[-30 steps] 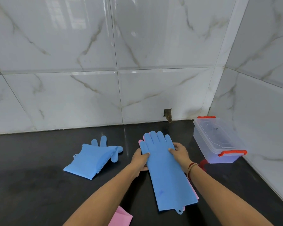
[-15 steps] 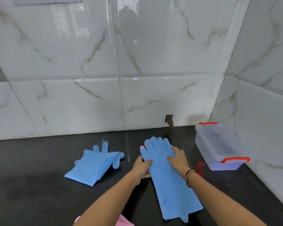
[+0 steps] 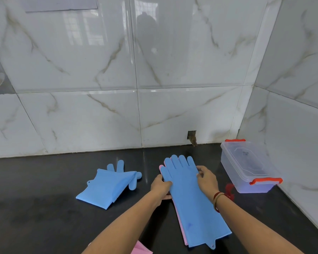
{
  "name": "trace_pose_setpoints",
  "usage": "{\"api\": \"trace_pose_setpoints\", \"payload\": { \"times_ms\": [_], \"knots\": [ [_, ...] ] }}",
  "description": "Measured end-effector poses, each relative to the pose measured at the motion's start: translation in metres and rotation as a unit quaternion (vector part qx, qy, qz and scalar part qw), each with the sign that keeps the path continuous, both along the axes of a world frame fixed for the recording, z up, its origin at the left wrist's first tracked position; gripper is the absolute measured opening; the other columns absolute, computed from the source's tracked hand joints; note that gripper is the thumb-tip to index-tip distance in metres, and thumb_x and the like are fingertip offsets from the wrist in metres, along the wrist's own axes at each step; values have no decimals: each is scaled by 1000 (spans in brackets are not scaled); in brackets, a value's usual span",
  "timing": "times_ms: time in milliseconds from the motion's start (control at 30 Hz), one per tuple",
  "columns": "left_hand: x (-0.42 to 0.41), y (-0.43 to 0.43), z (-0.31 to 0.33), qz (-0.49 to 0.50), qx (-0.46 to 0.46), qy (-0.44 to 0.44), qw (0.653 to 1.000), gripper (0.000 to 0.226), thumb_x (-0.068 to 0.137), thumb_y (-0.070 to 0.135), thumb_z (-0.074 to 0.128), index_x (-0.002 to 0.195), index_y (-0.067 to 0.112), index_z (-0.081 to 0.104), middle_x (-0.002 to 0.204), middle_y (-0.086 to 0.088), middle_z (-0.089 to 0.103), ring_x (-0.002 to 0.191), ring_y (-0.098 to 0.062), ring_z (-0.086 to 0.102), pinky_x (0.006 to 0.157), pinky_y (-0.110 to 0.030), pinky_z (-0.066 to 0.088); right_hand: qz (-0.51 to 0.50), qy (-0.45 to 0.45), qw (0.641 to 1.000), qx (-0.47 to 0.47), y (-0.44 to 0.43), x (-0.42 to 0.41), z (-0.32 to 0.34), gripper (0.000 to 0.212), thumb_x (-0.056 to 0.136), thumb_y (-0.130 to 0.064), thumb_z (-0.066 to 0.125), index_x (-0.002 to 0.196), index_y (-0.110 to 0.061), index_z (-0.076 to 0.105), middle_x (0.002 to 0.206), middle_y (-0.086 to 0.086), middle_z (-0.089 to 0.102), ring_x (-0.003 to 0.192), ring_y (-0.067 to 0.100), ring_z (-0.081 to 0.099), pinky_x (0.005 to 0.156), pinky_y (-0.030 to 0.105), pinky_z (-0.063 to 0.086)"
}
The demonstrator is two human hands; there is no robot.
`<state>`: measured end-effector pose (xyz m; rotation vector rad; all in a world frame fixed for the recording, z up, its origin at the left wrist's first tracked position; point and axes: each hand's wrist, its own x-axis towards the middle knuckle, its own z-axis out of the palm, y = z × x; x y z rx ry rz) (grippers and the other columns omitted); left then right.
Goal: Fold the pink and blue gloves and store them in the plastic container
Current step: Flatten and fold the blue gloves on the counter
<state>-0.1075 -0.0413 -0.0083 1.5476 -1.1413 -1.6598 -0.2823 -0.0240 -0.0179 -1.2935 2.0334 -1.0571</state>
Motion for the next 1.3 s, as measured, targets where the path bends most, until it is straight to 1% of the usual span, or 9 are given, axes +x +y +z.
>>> {"api": "trace_pose_setpoints", "payload": {
  "times_ms": [167, 367, 467, 667, 800, 933, 1100, 1167, 1300],
  "knots": [
    [0, -1, -2, 0, -6, -6, 1000, 25, 96, 9, 51, 116, 21, 42, 127, -5, 55, 96, -19, 63, 73, -34, 59, 1, 26, 998, 51, 0, -9, -6, 22, 94, -15, 51, 115, -10, 57, 113, 10, 64, 89, 17, 56, 88, 31, 50],
    [1, -2, -3, 11, 12, -5, 1000, 14, 98, 11, 48, 111, 17, 45, 125, -6, 59, 91, -18, 66, 58, -26, 59, -2, 97, 994, 46, -2, -6, -1, 14, 97, -19, 46, 107, -15, 54, 103, 4, 64, 78, 13, 55, 63, 19, 42],
    [3, -3, -2, 16, 32, 2, 999, 12, 100, 11, 44, 110, 15, 46, 120, -7, 62, 87, -17, 69, 57, -27, 59, 6, 131, 990, 53, -4, -3, 2, 11, 98, -21, 41, 103, -16, 51, 95, 3, 62, 71, 11, 53, 53, 15, 36],
    [4, -5, 0, 8, 18, 4, 1000, 14, 101, 11, 37, 112, 15, 45, 102, -5, 64, 84, -18, 69, 51, -26, 55, 7, 160, 982, 99, -5, 0, 5, 8, 97, -22, 42, 93, -14, 42, 86, 2, 54, 61, 8, 46, 49, 18, 30],
    [5, -6, -1, 15, 22, -7, 1000, 8, 101, 16, 40, 107, 14, 46, 101, -7, 64, 82, -19, 69, 50, -27, 56, 7, 163, 980, 113, -5, 1, 4, 9, 97, -23, 40, 94, -15, 40, 87, 3, 54, 61, 8, 46, 49, 20, 31],
    [6, -5, 1, 19, 45, 3, 999, 9, 101, 18, 43, 107, 13, 47, 108, -11, 66, 82, -21, 71, 54, -29, 58, 8, 149, 981, 120, -3, 2, 6, 9, 99, -24, 35, 98, -15, 37, 87, 3, 53, 71, 16, 52, 62, 27, 39],
    [7, 0, 3, 16, 23, 3, 1000, 18, 102, 21, 39, 117, 13, 44, 107, -7, 64, 83, -18, 69, 56, -27, 57, 22, 122, 987, 98, 0, 6, 9, 13, 99, -24, 35, 107, -13, 39, 84, -1, 52, 67, 10, 51, 57, 22, 41],
    [7, 3, 3, 25, -5, 16, 1000, 19, 102, 20, 37, 118, 12, 43, 107, -8, 64, 86, -19, 68, 59, -28, 58, 27, 85, 994, 68, 1, 12, 13, 16, 100, -22, 34, 111, -12, 39, 91, -1, 52, 69, 8, 51, 55, 19, 39],
    [19, 9, 17, 67, -48, 30, 996, 17, 97, 22, 38, 100, 15, 53, 98, -10, 67, 83, -22, 68, 58, -31, 58, 57, -29, 997, 30, 2, 31, 26, 13, 100, -21, 34, 108, -14, 41, 101, 5, 53, 78, 10, 49, 66, 22, 42]
  ]
}}
